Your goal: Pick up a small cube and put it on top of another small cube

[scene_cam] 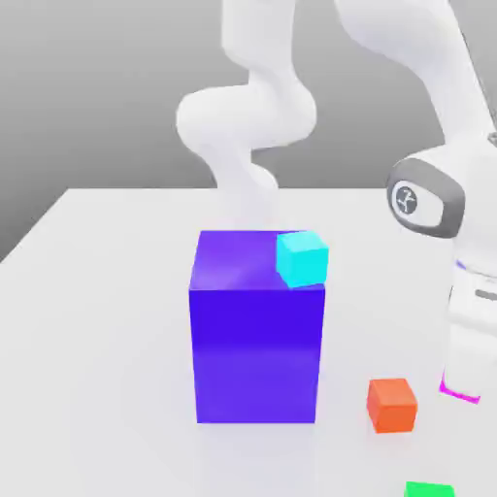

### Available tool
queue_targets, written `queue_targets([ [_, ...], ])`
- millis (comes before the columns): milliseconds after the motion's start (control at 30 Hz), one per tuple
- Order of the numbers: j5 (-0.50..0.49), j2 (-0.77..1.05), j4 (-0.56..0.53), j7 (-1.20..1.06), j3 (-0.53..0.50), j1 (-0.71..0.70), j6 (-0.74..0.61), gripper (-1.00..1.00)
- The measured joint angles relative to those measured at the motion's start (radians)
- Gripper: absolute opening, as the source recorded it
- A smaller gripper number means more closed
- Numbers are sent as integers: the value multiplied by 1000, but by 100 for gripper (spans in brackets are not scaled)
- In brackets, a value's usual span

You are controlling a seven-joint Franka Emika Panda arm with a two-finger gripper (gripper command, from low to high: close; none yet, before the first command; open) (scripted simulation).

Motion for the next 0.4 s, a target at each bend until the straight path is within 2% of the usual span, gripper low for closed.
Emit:
queue_targets([
  [167,7,80,173,-97,-51,-79,-92,-100],
  [267,-2,174,202,-104,-64,-85,-26,-100],
  [300,-4,203,206,-104,-68,-83,-1,100],
  [400,-4,203,206,-104,-68,-83,-1,100],
])
